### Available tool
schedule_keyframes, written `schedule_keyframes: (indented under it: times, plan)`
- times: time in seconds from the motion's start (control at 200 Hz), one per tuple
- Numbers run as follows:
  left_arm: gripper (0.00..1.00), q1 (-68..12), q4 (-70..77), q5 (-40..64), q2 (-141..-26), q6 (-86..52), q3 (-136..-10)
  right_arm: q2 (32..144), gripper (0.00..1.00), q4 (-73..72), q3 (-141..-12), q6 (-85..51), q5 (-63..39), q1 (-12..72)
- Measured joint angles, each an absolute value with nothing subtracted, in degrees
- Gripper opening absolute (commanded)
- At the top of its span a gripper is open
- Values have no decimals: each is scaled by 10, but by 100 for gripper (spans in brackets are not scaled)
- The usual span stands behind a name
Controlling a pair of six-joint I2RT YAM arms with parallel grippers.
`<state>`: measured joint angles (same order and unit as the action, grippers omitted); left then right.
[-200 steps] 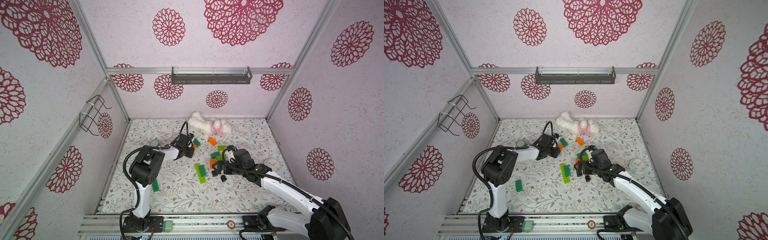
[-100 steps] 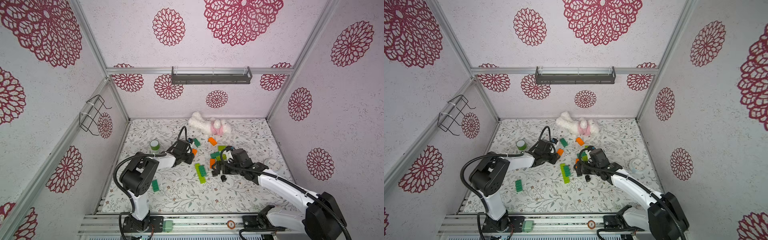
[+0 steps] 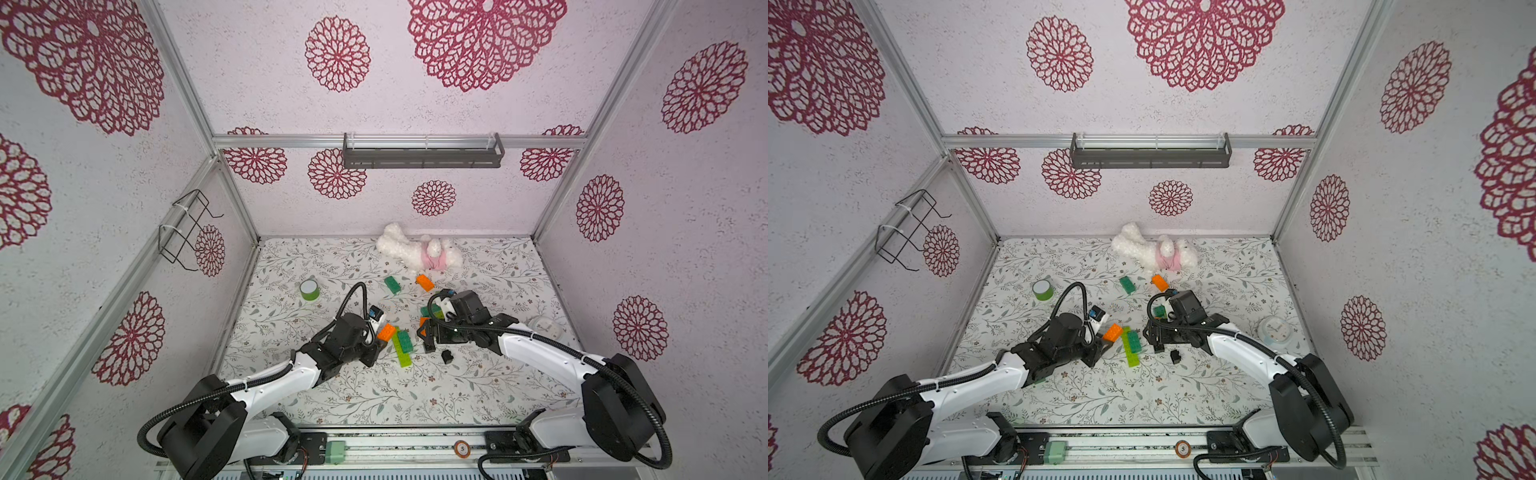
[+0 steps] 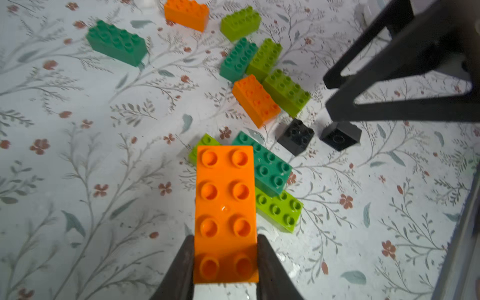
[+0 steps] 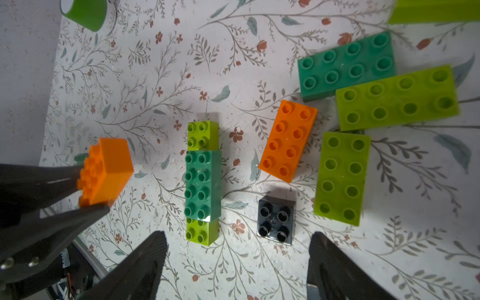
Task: Assemble a small pinwheel with lego
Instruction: Adjust the lego brick at the center of the board.
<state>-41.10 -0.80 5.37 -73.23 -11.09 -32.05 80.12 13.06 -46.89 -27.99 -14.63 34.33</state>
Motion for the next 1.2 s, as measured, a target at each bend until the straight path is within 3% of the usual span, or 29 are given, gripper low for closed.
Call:
schedule_keyframes:
  times: [0.12, 0.245, 0.33, 0.771, 1.196]
  plan:
    - [17, -429, -8, 40, -739, -132, -310, 833, 51, 124, -480, -280, -159, 345]
    - [17, -440, -8, 22, -736, -150, -288, 868, 37, 118, -494, -281, -167, 347]
    - [17, -447, -14, 17, -736, -157, -281, 894, 32, 118, -507, -282, -166, 348]
    - [16, -480, -11, -11, -816, -161, -322, 994, 29, 118, -581, -285, -154, 361]
    - [17, -489, -4, 8, -826, -150, -329, 1018, 29, 119, -596, -280, -173, 369]
